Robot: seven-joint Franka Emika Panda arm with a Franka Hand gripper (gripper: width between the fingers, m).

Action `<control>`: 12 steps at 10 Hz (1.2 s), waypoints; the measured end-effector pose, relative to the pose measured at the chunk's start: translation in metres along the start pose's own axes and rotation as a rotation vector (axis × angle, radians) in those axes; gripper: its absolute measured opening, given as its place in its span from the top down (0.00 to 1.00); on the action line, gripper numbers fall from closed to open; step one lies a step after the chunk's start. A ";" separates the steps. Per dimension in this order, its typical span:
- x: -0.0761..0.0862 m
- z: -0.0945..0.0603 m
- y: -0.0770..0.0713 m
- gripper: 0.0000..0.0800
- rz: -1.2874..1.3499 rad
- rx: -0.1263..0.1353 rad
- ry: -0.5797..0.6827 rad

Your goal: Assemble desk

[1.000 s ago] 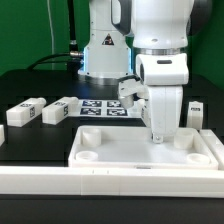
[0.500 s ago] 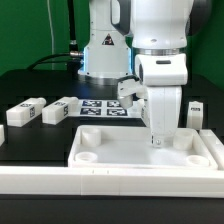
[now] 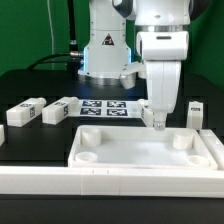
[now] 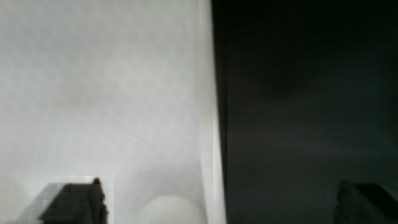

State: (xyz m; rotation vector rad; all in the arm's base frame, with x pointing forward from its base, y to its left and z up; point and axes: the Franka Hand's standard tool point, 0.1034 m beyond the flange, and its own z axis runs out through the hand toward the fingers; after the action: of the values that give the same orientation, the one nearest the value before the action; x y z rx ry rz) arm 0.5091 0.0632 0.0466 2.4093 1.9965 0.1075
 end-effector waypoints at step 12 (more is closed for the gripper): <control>0.031 -0.016 -0.017 0.19 0.637 -0.029 0.033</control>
Offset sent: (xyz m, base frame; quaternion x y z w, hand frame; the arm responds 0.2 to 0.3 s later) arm -0.0064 0.0226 -0.0052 -0.0500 -0.0068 0.1188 0.9916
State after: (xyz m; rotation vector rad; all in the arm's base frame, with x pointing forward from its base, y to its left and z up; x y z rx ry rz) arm 0.4974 0.0965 0.0628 2.9302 1.1482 0.1757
